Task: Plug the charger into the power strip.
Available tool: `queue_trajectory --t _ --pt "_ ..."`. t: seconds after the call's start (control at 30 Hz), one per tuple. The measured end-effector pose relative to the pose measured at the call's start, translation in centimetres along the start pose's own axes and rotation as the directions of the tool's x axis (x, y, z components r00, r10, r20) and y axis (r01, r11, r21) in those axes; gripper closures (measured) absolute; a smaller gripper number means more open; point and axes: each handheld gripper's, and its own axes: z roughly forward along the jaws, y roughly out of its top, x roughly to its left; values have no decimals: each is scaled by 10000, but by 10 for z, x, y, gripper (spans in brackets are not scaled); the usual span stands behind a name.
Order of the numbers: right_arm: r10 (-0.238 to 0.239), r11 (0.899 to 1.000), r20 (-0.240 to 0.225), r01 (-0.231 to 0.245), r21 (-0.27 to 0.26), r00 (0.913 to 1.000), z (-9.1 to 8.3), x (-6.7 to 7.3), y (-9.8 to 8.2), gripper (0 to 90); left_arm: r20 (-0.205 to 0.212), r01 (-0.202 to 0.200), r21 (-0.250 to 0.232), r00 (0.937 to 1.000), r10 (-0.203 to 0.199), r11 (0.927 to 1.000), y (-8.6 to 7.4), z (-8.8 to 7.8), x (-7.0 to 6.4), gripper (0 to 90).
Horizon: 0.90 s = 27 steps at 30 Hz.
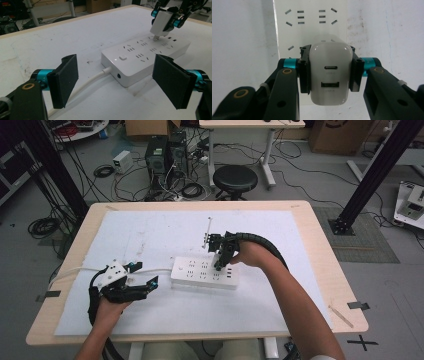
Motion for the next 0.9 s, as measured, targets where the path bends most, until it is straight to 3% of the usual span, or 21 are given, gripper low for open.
queue_trajectory --t 0.27,0.43,0.47,0.67,0.9 --pt "-174 9988 96 170 455 9998 4 2 11 633 22 18 -19 10000 -18 10000 0 1 -1 209" --pt "-191 9947 217 168 1018 9996 7 5 20 634 34 37 -25 10000 -37 10000 0 3 -1 208" --pt "-409 9912 390 356 1271 9984 15 8 21 635 34 68 -49 10000 -68 10000 0 3 -1 208" --pt "-117 9940 206 94 1088 9997 15 5 20 635 110 74 -26 9999 -74 10000 0 5 -2 209" --pt "-98 9943 209 75 1064 9997 18 5 22 636 98 117 -71 9999 -116 9999 -2 7 -3 208"
